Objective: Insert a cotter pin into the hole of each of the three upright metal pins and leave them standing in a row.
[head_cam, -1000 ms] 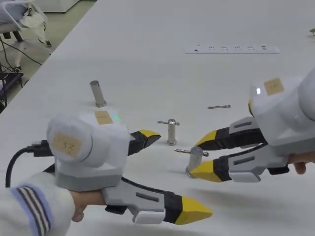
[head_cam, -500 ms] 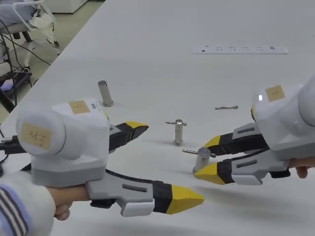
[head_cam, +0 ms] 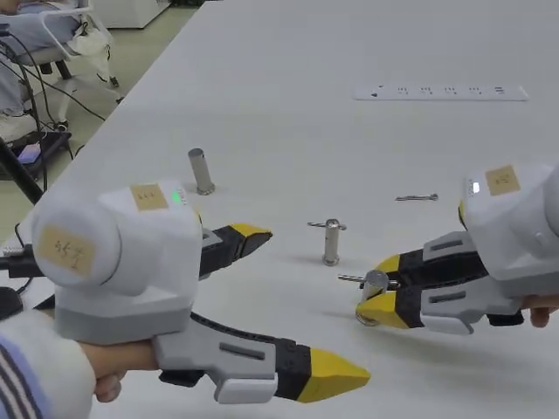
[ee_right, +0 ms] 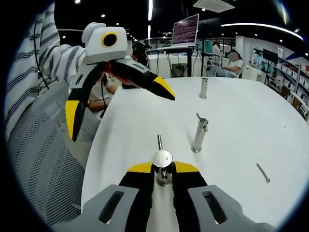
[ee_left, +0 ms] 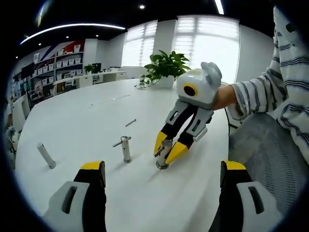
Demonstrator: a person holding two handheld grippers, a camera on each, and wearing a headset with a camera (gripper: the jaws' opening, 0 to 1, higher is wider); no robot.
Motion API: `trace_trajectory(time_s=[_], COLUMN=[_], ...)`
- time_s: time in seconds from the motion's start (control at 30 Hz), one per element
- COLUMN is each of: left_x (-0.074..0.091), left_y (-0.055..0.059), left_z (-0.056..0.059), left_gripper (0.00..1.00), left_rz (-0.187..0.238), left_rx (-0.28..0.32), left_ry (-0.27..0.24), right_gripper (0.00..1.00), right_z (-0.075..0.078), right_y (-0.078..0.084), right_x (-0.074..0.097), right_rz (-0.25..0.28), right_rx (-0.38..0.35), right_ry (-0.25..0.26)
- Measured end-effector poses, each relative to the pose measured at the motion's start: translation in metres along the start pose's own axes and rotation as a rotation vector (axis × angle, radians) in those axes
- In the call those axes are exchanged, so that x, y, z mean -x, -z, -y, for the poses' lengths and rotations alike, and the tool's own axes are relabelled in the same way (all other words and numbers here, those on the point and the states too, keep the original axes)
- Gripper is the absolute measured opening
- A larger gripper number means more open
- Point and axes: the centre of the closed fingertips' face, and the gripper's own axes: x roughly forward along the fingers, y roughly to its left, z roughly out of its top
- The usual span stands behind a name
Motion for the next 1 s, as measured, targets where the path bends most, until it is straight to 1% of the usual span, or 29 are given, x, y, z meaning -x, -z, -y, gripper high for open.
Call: trace_trajectory(time_s=[0.1, 0.13, 0.2, 0.23, 0.27, 0.37, 0.43, 0.5, 0.53, 0.73, 0.9, 1.0], left_x=[0.000, 0.000, 0.000, 0.001, 0.001, 0.004, 0.006, 0.008, 0.008, 0.011, 0.011, 0.011], left_y=[0.000, 0.000, 0.000, 0.000, 0.001, 0.001, 0.002, 0.003, 0.003, 0.007, 0.008, 0.009], left_z=[0.002, 0.003, 0.003, 0.003, 0.002, 0.000, -0.002, -0.004, -0.004, -0.007, -0.008, -0.008], left_gripper=[0.99, 0.99, 0.99, 0.99, 0.99, 0.99, 0.99, 0.99, 0.99, 0.99, 0.99, 0.99], left_rz=[-0.004, -0.005, -0.007, -0.008, -0.009, -0.012, -0.014, -0.015, -0.015, -0.020, -0.023, -0.025], left_rx=[-0.002, -0.002, -0.008, -0.010, -0.009, -0.010, -0.012, -0.010, -0.008, 0.004, 0.014, 0.015], left_ry=[0.005, 0.007, 0.004, 0.004, 0.002, -0.005, -0.014, -0.020, -0.022, -0.033, -0.038, -0.037], right_gripper=[0.14, 0.14, 0.13, 0.13, 0.13, 0.13, 0.13, 0.13, 0.13, 0.13, 0.13, 0.13], right_z=[0.004, 0.004, 0.006, 0.010, 0.011, 0.021, 0.029, 0.034, 0.039, 0.057, 0.063, 0.065], right_y=[-0.001, -0.001, -0.001, 0.001, 0.001, 0.003, 0.002, 0.002, 0.002, 0.008, 0.014, 0.013], right_x=[0.001, 0.001, 0.002, 0.003, 0.004, 0.010, 0.014, 0.017, 0.019, 0.026, 0.027, 0.027], right_rz=[0.000, 0.001, 0.000, -0.015, -0.021, -0.023, -0.013, -0.013, -0.015, -0.024, -0.033, -0.016], right_rx=[-0.003, -0.031, -0.015, 0.036, 0.046, 0.044, 0.057, 0.067, 0.070, 0.072, 0.069, 0.048], right_ry=[0.007, 0.005, 0.004, 0.008, 0.009, 0.015, 0.024, 0.031, 0.037, 0.053, 0.060, 0.056])
